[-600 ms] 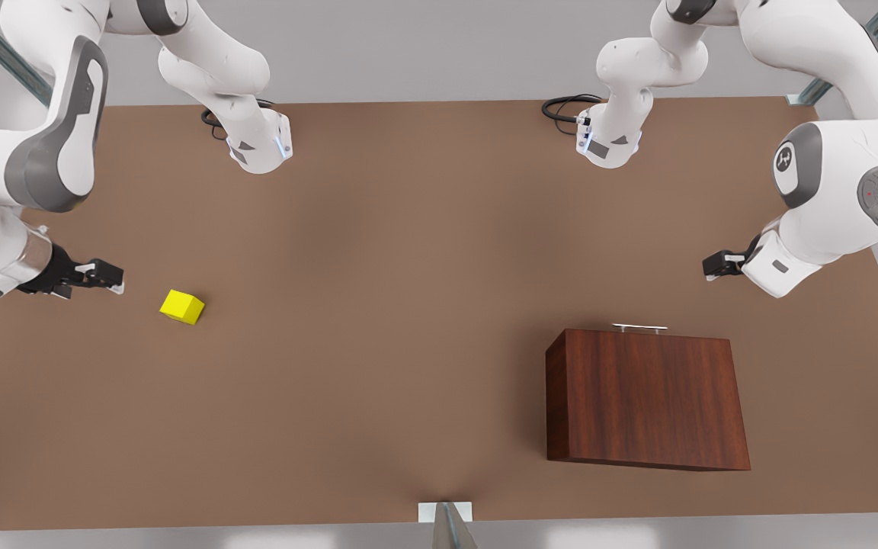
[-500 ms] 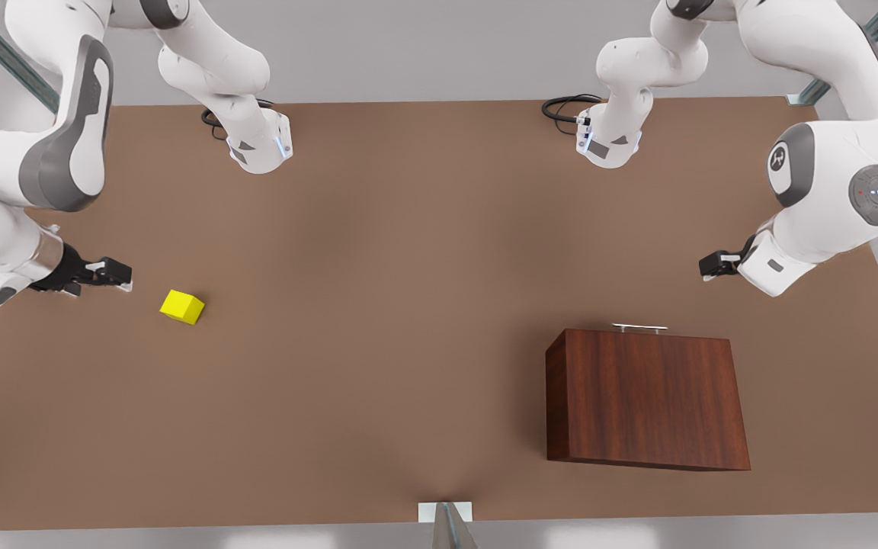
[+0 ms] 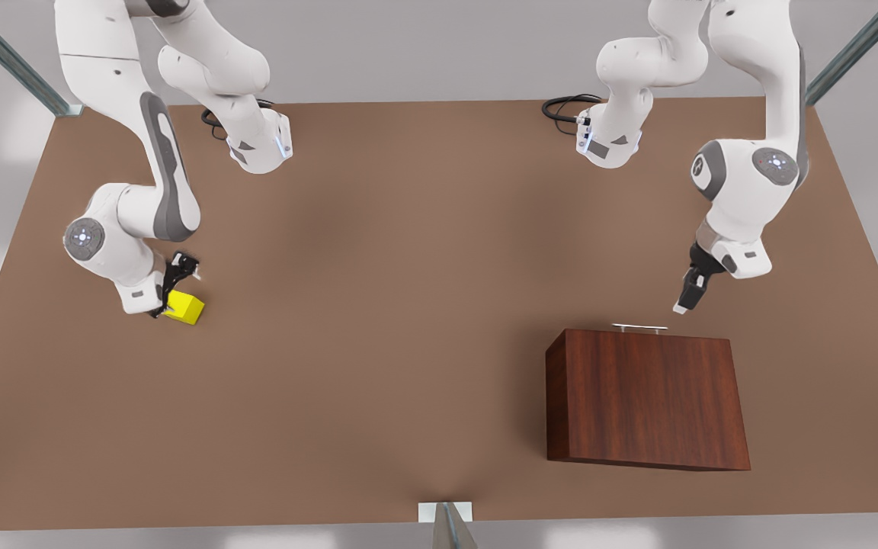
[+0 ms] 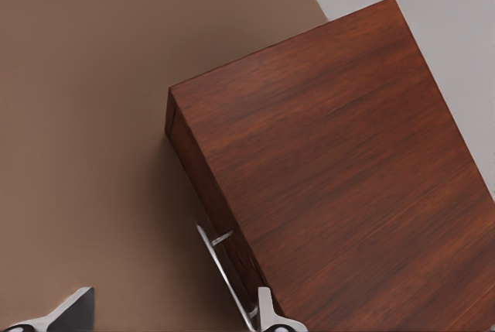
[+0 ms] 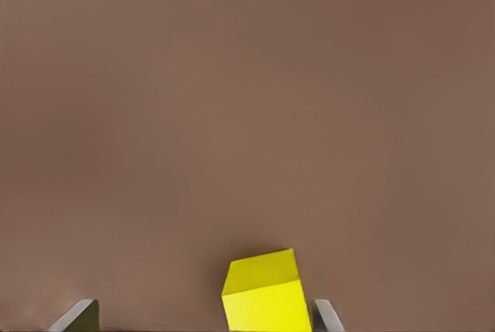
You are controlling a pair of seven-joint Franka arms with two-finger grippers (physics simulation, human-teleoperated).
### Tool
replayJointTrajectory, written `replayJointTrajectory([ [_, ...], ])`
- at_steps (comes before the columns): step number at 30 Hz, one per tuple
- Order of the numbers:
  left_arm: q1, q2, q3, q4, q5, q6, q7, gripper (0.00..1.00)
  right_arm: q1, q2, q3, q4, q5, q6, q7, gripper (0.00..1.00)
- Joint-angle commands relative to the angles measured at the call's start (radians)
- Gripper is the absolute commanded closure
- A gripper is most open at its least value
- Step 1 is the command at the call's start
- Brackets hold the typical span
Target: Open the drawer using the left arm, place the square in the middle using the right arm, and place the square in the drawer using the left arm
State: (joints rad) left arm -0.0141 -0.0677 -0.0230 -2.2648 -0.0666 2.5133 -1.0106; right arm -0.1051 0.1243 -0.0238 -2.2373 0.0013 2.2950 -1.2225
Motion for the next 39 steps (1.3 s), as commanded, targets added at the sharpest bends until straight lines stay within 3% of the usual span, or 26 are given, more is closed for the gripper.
replayJointTrajectory([
  [1, 0.0, 0.002, 0.0, -0.008, -0.027, 0.012, -0.008, 0.0, -0.004, 0.014, -0.008, 0.007, -0.009, 0.004, -0.015, 0.0],
  [9, -0.001, 0.045, 0.002, -0.082, -0.213, 0.153, -0.128, 0.0, -0.007, 0.124, -0.058, -0.033, -0.089, 0.141, -0.115, 0.0],
  [31, -0.067, 0.18, -0.006, -0.101, -0.282, 0.294, -0.131, 0.0, -0.03, 0.27, -0.076, -0.051, -0.106, 0.32, -0.198, 0.0],
  [34, -0.067, 0.187, -0.006, -0.101, -0.285, 0.292, -0.132, 0.0, -0.03, 0.276, -0.084, -0.057, -0.106, 0.336, -0.195, 0.17],
  [35, -0.067, 0.193, -0.006, -0.101, -0.285, 0.292, -0.132, 0.0, -0.03, 0.278, -0.085, -0.056, -0.106, 0.336, -0.193, 0.36],
  [37, -0.067, 0.201, -0.006, -0.101, -0.288, 0.292, -0.132, 0.0, -0.03, 0.275, -0.087, -0.056, -0.106, 0.334, -0.18, 0.42],
  [39, -0.067, 0.203, -0.006, -0.101, -0.312, 0.292, -0.132, 0.0, -0.03, 0.276, -0.087, -0.056, -0.106, 0.334, -0.178, 0.42],
])
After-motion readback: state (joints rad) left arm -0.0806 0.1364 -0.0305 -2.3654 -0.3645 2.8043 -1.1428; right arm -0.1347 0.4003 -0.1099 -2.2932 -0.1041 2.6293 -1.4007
